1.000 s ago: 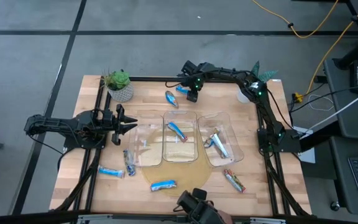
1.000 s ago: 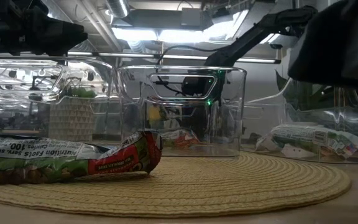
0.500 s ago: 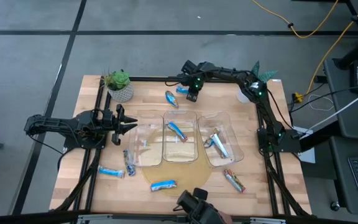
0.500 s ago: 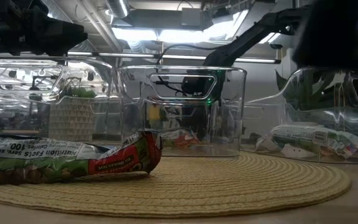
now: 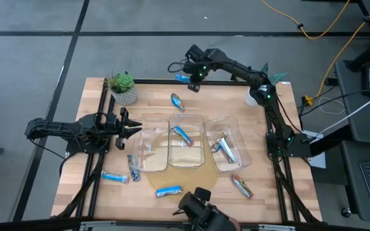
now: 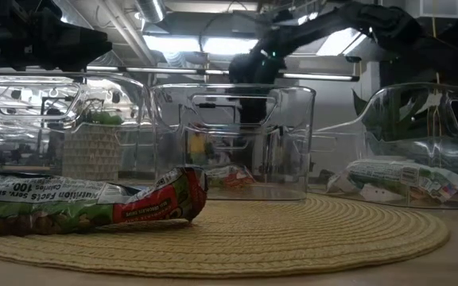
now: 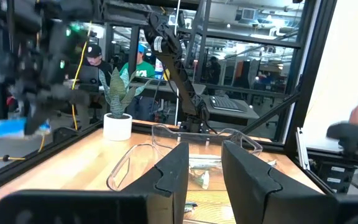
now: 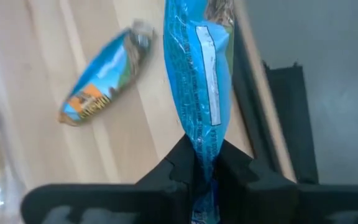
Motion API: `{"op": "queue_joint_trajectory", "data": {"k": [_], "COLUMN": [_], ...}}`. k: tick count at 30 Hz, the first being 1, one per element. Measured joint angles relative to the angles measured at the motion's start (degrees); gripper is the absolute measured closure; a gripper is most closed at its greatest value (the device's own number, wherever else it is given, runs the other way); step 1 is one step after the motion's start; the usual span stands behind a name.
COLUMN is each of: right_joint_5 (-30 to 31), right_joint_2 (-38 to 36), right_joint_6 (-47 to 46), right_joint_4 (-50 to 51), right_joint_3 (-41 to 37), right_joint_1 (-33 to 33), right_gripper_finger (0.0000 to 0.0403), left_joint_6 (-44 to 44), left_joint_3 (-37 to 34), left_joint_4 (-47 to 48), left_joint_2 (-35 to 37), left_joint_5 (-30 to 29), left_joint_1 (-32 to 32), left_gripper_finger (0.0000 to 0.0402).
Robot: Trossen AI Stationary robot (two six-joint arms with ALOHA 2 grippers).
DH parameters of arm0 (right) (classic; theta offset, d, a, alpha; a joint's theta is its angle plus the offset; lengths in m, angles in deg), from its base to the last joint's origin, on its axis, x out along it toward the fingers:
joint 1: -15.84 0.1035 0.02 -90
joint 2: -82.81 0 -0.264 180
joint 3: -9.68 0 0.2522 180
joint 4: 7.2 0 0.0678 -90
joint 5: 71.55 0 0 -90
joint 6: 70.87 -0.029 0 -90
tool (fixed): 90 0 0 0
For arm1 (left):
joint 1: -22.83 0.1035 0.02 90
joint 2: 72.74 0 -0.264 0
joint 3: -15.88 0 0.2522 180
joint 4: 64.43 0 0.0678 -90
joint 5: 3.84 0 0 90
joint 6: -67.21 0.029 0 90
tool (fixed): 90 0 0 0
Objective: Pick and place Granola Bars by type
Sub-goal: Put the blue granola bar into the left transparent bin
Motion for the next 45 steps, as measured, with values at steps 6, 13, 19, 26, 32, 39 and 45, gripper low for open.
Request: {"op": "queue_joint_trajectory", "data": {"k": [6, 13, 19, 26, 32, 39, 45], "right_joint_5": [-0.37, -1.89, -2.26, -2.36, -1.47, 1.10, 1.01], "right_joint_2": [-1.10, -4.71, -7.70, -10.11, -10.51, -10.51, -10.41], "right_joint_6": [0.08, -3.10, -8.77, -13.32, -15.23, -13.29, -10.76], "right_joint_4": [5.71, 10.47, 11.21, 9.54, 5.73, -2.86, -7.22], "right_joint_3": [6.50, 5.52, 5.52, 5.51, 5.46, 5.43, 5.42], "right_joint_1": [1.13, 4.05, 7.44, 12.12, 16.90, 22.24, 23.41], "right_gripper_finger": [0.0358, 0.0358, 0.0358, 0.0361, 0.0372, 0.0372, 0.0374], "left_joint_6": [0.00, 0.02, -5.34, -14.70, -14.98, -13.20, -8.43], "left_joint_3": [0.00, 0.00, 0.00, 0.00, 0.26, 0.50, 6.70], "left_joint_4": [0.00, -0.72, -4.07, -7.24, -10.78, -13.64, -12.28], "left_joint_2": [0.01, -0.01, -0.01, 0.01, 0.01, -0.01, -1.93], "left_joint_5": [-0.01, -0.91, -1.23, -2.46, -2.25, -2.01, -4.44], "left_joint_1": [-0.01, -0.02, 0.00, -0.02, 0.00, -0.02, 0.00], "left_gripper_finger": [0.0313, 0.0313, 0.0313, 0.0313, 0.0313, 0.0313, 0.0293]}}
